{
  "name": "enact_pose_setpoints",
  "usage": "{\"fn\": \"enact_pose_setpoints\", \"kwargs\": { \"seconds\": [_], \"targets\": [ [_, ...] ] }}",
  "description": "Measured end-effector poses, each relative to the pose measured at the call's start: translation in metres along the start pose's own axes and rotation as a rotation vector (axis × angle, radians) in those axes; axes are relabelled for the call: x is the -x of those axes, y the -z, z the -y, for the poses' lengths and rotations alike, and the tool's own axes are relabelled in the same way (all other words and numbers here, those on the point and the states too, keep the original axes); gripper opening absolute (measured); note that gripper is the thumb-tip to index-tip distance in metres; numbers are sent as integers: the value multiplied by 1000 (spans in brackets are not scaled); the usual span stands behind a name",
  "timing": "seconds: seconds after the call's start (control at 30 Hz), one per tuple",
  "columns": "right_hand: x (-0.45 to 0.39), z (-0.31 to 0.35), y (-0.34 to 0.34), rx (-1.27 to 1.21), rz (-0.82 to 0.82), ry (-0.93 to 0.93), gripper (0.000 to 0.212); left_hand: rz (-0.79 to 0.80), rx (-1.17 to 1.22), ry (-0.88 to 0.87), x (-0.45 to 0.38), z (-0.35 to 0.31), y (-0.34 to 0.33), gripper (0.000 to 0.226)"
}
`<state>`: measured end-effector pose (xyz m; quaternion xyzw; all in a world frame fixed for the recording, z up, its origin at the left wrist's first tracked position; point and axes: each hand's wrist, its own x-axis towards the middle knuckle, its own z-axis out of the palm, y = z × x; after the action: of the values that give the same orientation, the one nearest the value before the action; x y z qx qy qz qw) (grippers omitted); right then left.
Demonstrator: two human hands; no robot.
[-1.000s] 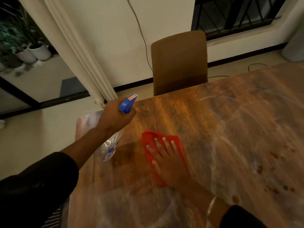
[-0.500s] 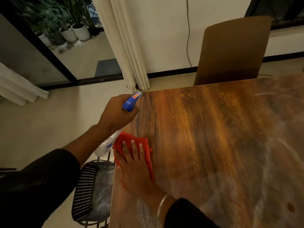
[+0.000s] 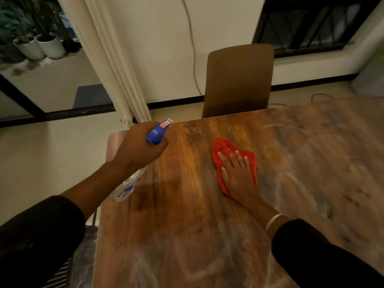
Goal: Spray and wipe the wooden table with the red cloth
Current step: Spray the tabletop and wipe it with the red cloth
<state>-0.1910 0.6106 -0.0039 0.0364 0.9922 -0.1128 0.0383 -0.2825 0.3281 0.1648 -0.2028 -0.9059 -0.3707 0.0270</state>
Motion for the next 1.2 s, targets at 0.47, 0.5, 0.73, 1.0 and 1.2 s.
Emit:
{"fn": "enact_pose_setpoints", "kwargs": {
  "seconds": [0.47, 0.5, 0.73, 1.0, 1.2],
  "targets": [
    [91, -175, 43, -3, -2, -144, 55, 452, 115, 27, -79, -142, -146, 10],
    [96, -186, 43, -20, 10, -172, 59, 486, 117, 31, -83, -155, -158, 17],
    [96, -259, 54, -59, -68, -286, 52, 440, -86, -190, -99, -248, -235, 15],
    [125, -405, 86, -145, -278, -700, 46, 514, -59, -210, -120, -308, -318, 22],
    [127, -421, 79, -114, -270, -645, 68, 502, -31, -230, -139, -347, -360, 25]
  ]
}}
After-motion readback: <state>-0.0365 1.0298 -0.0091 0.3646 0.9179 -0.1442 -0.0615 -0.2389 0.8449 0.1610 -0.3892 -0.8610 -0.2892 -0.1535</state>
